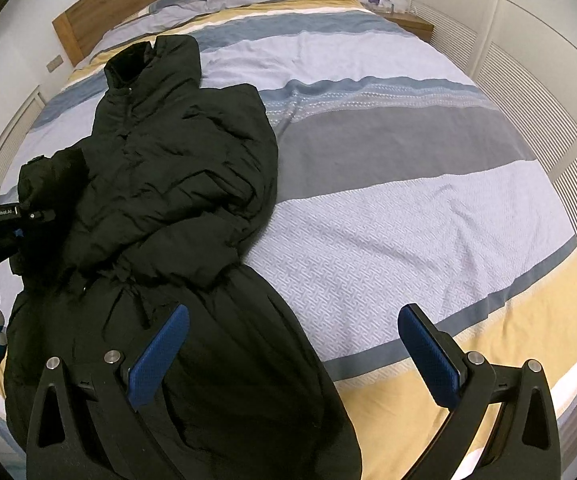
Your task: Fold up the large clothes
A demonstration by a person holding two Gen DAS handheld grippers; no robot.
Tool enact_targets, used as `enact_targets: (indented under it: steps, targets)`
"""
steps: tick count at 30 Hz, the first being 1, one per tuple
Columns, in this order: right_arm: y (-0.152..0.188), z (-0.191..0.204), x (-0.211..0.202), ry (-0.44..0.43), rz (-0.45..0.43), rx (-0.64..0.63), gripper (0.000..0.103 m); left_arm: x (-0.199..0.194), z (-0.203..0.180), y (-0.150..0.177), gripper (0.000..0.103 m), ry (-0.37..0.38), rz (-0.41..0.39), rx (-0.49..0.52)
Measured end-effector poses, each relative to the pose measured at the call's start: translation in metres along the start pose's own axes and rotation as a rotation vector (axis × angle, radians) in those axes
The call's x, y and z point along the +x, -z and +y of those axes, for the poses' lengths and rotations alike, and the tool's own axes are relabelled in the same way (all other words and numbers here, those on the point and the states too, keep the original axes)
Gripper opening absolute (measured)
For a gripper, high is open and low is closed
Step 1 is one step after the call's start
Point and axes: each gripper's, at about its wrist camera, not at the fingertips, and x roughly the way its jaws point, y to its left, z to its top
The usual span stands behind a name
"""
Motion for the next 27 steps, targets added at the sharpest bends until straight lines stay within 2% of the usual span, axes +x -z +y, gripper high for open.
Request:
enact_targets:
  steps: [8,13,17,22,27]
  targets:
    - [0.002,0.003,0.0,0.003,0.002,-0.002,0.102,-0.011,0.002,0.017,0.041,0.058,0.017,0.011]
    - [0.0,0.011,-0.002,0.001,-0.004,-0.009,0.102,-0.022,-0.01,0.024,0.042,0.114,0.032,0.065]
    - [-0.004,0.025,-0.005,-0.006,-0.015,-0.024,0.102,-0.038,-0.01,0.027,0.042,0.126,0.022,0.1]
    - [-0.011,0.052,-0.009,-0.023,-0.027,-0.063,0.102,-0.066,0.01,0.024,0.042,0.088,-0.027,0.129]
    - [-0.021,0.092,-0.014,-0.055,-0.046,-0.11,0.102,-0.093,0.047,0.017,0.042,0.033,-0.074,0.13]
